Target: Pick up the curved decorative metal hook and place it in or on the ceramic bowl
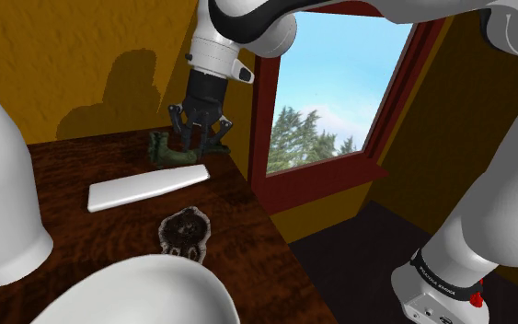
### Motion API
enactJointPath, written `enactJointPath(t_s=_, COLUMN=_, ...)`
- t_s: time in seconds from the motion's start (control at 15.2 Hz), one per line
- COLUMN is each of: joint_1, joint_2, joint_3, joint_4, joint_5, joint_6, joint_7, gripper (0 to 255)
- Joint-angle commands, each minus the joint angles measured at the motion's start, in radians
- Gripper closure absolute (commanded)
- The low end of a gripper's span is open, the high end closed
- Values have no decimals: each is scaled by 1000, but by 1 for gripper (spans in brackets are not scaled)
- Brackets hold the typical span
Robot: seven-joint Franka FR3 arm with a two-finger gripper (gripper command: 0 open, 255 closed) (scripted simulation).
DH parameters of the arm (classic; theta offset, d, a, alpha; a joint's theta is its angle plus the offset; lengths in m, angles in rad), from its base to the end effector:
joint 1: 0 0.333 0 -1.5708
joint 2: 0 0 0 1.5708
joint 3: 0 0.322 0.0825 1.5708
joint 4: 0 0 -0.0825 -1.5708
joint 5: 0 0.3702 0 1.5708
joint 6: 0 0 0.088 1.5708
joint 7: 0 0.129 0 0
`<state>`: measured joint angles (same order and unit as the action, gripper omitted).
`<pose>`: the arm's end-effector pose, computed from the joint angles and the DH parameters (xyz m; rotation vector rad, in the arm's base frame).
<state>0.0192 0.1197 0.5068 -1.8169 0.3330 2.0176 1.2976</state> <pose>0.5053 0.3111 0.4801 -2.5404 1.2405 0.3317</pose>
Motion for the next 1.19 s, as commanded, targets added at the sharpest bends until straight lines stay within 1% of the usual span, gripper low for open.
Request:
enactJointPath(t_s=0.0, joint_1=0, joint_2=1, joint_3=0, joint_4=-1, joint_5=0, joint_6=0, joint_7=0, gripper=255)
enactJointPath(t_s=0.4, joint_1=0, joint_2=1, joint_3=0, joint_4=-1, joint_5=0, joint_6=0, joint_7=0, gripper=255)
enactJointPath(t_s=1.12, joint_1=-3, joint_2=-15, joint_3=-1, joint_4=126, joint_5=-9, joint_6=-136, joint_7=42, gripper=255)
